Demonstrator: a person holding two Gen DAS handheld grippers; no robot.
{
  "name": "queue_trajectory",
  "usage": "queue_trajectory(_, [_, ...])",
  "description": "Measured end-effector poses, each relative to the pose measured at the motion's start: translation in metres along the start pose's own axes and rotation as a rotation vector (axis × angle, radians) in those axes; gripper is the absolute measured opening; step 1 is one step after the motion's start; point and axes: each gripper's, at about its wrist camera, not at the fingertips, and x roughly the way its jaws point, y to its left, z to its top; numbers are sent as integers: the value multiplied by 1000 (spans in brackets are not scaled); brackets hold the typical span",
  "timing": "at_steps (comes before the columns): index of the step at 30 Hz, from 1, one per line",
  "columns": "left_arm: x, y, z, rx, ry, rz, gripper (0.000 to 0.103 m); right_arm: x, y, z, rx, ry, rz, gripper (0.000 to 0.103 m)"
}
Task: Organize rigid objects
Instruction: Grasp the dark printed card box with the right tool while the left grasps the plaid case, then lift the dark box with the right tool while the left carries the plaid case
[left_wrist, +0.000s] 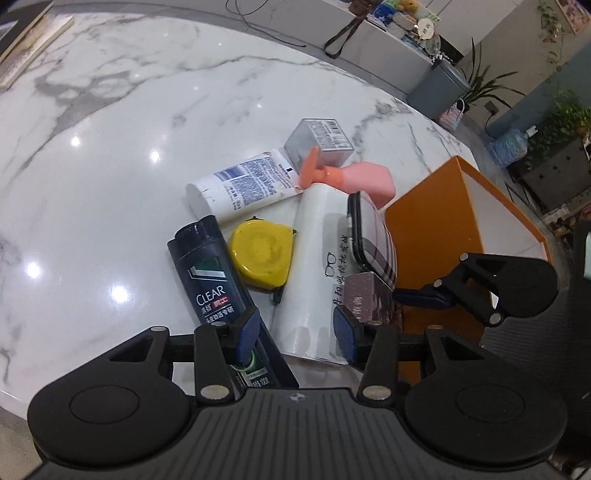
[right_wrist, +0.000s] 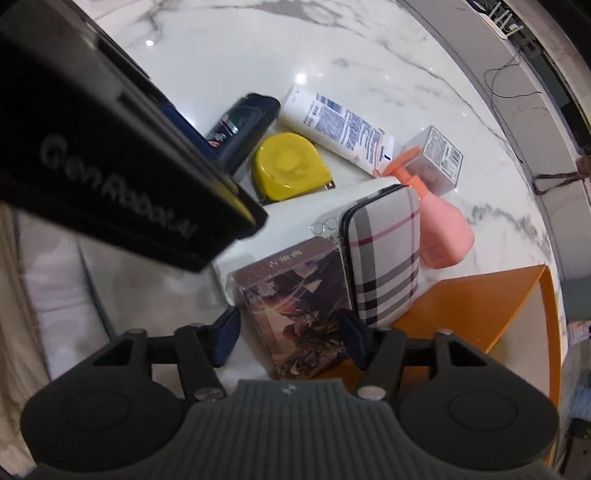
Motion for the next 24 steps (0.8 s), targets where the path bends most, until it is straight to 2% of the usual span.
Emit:
queue_trajectory(3, [0, 4, 1, -12, 2, -17, 54, 8, 1, 2, -2, 7, -31, 65])
queue_trajectory(9, [-2, 4, 1, -8, -6, -41, 54, 8, 0, 2, 20, -1, -44, 61])
queue_trajectory(11, [-6, 4, 1, -11, -21, -52, 54, 2, 2, 0, 25, -21, -48, 43])
queue_trajectory(14, [-10, 3, 2, -15, -43, -59, 53, -22, 6, -5, 30, -73, -72, 27])
queue_trajectory(17, [-14, 2, 2, -9, -70, -69, 52, -37, -6, -9, 103, -100, -47, 22])
queue_trajectory(20, [-17, 0, 2, -5, -89, -80, 52, -51, -14, -11, 148, -141, -36, 22])
queue_trajectory(24, [-15, 0, 2, -10, -83, -71, 52, -54, -41, -11, 307, -168, 111, 22])
